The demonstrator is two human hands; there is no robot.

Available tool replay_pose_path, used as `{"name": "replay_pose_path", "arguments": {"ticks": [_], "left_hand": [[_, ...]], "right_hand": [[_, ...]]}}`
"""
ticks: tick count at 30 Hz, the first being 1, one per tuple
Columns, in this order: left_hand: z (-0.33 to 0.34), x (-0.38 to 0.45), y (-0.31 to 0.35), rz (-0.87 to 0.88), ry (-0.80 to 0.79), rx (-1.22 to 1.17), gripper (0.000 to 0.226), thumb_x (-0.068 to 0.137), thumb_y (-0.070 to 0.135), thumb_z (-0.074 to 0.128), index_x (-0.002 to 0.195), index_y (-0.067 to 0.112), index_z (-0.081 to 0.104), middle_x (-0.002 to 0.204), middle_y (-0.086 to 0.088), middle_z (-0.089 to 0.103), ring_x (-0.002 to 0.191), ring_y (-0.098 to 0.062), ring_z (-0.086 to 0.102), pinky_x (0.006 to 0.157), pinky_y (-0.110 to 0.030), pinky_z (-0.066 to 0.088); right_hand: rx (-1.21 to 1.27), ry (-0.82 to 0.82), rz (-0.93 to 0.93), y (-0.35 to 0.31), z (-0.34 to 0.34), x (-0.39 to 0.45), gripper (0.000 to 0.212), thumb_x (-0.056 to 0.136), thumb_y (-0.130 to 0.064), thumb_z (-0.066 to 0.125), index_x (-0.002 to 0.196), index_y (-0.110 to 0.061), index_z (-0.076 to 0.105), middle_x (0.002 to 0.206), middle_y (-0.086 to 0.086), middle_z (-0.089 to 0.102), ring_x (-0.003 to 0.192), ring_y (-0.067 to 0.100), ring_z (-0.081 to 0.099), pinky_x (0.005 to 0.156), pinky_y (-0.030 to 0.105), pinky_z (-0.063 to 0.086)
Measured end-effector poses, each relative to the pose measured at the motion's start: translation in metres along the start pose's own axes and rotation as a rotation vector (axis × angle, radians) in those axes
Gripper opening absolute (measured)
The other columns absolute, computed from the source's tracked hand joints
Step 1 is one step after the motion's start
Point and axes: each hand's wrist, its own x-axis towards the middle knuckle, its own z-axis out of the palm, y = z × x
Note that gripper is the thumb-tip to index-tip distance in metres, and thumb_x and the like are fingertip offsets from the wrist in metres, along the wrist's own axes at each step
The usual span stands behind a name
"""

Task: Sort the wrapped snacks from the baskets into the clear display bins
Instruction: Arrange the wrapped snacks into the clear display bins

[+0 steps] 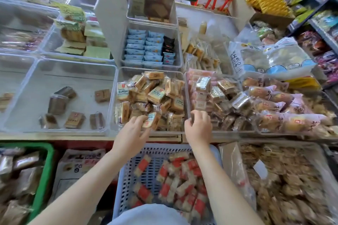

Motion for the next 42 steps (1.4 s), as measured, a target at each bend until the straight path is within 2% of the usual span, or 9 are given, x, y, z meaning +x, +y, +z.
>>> {"name": "replay_pose_path", "arguments": {"ticks": [5,10,17,22,27,31,34,37,42], "left_hand": [[0.021,-0.005,0.024,0.015,-0.208,0.097,0.034,0.101,0.034,0.047,0.135,0.03,0.046,0.132,0.0,0.056,0.091,-0.012,0.062,0.075,-0.037,0.056],[0.02,-0.003,0.035,0.009,-0.187,0.135,0.035,0.101,0.034,0.048,0.135,0.031,0.047,0.119,0.008,0.06,0.083,-0.01,0.062,0.072,-0.035,0.056],[0.013,0.003,0.042,0.017,-0.124,0.018,0.034,0.099,0.036,0.051,0.133,0.03,0.051,0.119,0.009,0.056,0.09,0.001,0.057,0.082,-0.031,0.055],[0.0,0.003,0.06,0.088,0.003,-0.295,0.062,0.087,0.043,0.07,0.142,0.037,0.042,0.133,0.021,0.043,0.12,0.003,0.045,0.097,-0.022,0.042],[-0.019,0.004,0.045,0.001,0.137,-0.567,0.043,0.085,0.032,0.075,0.125,0.035,0.059,0.108,0.015,0.068,0.099,-0.005,0.064,0.082,-0.025,0.053],[-0.043,-0.012,-0.004,-0.153,0.248,-0.642,0.037,0.088,0.023,0.073,0.121,0.036,0.062,0.101,0.017,0.07,0.092,0.001,0.065,0.077,-0.02,0.049],[-0.07,-0.018,-0.054,-0.249,0.386,-0.541,0.036,0.091,0.022,0.067,0.117,0.044,0.055,0.098,0.013,0.067,0.087,-0.003,0.063,0.078,-0.027,0.051],[-0.092,0.0,-0.11,-0.338,0.402,-0.323,0.046,0.088,0.024,0.063,0.129,0.039,0.051,0.104,0.003,0.067,0.092,-0.018,0.063,0.084,-0.04,0.053],[-0.101,0.035,-0.165,-0.433,0.191,-0.055,0.052,0.087,0.027,0.061,0.137,0.034,0.048,0.12,-0.003,0.065,0.107,-0.025,0.061,0.092,-0.04,0.051]], "right_hand": [[-0.199,-0.288,0.48,0.053,-0.018,0.041,0.069,0.093,-0.052,0.058,0.144,-0.011,0.037,0.144,0.019,0.039,0.127,0.037,0.044,0.104,0.045,0.038],[-0.149,-0.246,0.47,0.056,-0.005,0.044,0.067,0.086,-0.053,0.067,0.133,-0.013,0.04,0.134,0.018,0.046,0.115,0.036,0.053,0.101,0.045,0.039],[0.667,-0.008,0.47,0.038,-0.032,0.018,0.041,0.085,-0.039,0.073,0.114,-0.021,0.049,0.116,0.001,0.053,0.1,0.018,0.058,0.072,0.028,0.045],[1.192,-0.422,0.485,-0.014,-0.042,0.005,0.061,0.076,-0.057,0.076,0.114,-0.014,0.054,0.113,0.013,0.07,0.104,0.028,0.069,0.095,0.05,0.054],[1.082,-0.764,0.315,-0.08,-0.027,-0.004,0.055,0.09,-0.059,0.061,0.114,-0.009,0.059,0.112,0.014,0.072,0.102,0.027,0.07,0.09,0.043,0.058],[0.725,-0.629,0.02,-0.123,0.003,-0.013,0.041,0.101,-0.047,0.047,0.093,-0.01,0.062,0.085,-0.002,0.061,0.08,0.012,0.059,0.074,0.033,0.046],[0.413,-0.487,-0.336,-0.146,0.042,-0.023,0.026,0.098,-0.033,0.052,0.116,-0.016,0.059,0.118,-0.002,0.057,0.113,0.015,0.053,0.095,0.032,0.045],[0.127,-0.621,-0.566,-0.169,0.081,-0.036,0.053,0.1,-0.036,0.047,0.15,-0.019,0.038,0.162,0.005,0.025,0.152,0.019,0.015,0.122,0.04,0.016],[-0.095,-0.699,-0.597,-0.173,0.107,-0.05,0.059,0.103,-0.052,0.028,0.158,-0.036,0.014,0.167,-0.005,-0.013,0.152,0.011,-0.018,0.121,0.046,-0.008]]}}
